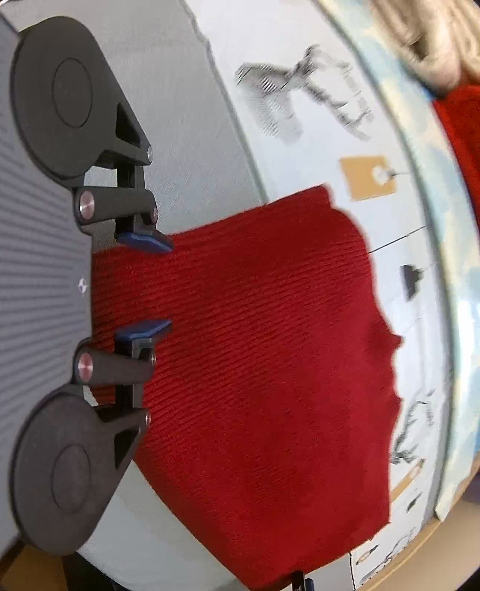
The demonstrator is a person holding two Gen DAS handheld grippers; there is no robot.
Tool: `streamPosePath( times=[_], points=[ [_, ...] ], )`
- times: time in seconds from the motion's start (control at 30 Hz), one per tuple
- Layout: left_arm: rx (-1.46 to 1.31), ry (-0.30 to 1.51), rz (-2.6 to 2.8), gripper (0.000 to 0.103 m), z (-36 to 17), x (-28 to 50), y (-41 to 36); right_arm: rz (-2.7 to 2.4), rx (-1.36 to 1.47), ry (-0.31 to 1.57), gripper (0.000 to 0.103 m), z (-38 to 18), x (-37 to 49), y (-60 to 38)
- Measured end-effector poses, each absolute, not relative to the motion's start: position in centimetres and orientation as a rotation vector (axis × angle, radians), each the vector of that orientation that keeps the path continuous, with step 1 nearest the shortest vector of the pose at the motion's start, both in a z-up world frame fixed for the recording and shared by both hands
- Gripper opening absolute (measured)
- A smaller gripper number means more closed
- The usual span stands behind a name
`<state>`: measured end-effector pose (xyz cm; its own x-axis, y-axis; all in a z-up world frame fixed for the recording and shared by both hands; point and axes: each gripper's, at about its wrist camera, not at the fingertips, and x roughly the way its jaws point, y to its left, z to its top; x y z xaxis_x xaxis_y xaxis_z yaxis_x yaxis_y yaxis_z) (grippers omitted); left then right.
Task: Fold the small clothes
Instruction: 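Lift both tools away from the folded sweater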
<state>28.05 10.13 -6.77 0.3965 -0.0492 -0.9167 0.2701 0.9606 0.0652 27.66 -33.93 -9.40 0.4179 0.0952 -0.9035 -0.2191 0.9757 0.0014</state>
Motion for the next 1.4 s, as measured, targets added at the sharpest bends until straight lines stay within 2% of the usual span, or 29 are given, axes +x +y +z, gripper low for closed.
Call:
streamPosePath(
  times=[0.13,0.3,0.5,0.8,0.97,1.13,1.33,1.4],
  points=[
    [0.256,1.016,-0.175,0.078,-2.7,25.7,9.6,0.155,-0.134,1.008,0.044,-7.1,27.4,-33.7],
    [0.244,0.856,-0.077,0.080,1.3,22.8,9.9,0.100,-0.040,0.832,0.046,-2.2,26.2,-32.9],
    [0.182,0.767,-0.009,0.080,1.9,21.4,10.5,0.135,0.000,0.685,0.048,1.9,23.5,-29.6],
    [0.030,0.809,0.067,0.079,1.4,22.7,14.1,0.167,-0.025,0.691,0.048,1.6,21.7,-23.6],
    [-0.022,0.829,0.069,0.072,1.1,22.9,15.5,0.200,-0.091,0.721,0.048,0.6,21.7,-20.2],
    [-0.067,0.860,0.048,0.054,0.6,23.0,16.5,0.263,-0.150,0.711,0.047,0.2,21.5,-17.0],
    [-0.079,0.883,0.035,0.052,0.0,23.0,17.1,0.319,-0.161,0.712,0.036,0.1,21.8,-14.3],
    [-0.083,0.885,0.033,0.052,0.0,22.9,17.3,0.330,-0.159,0.710,0.035,0.0,22.0,-13.5]
  ],
)
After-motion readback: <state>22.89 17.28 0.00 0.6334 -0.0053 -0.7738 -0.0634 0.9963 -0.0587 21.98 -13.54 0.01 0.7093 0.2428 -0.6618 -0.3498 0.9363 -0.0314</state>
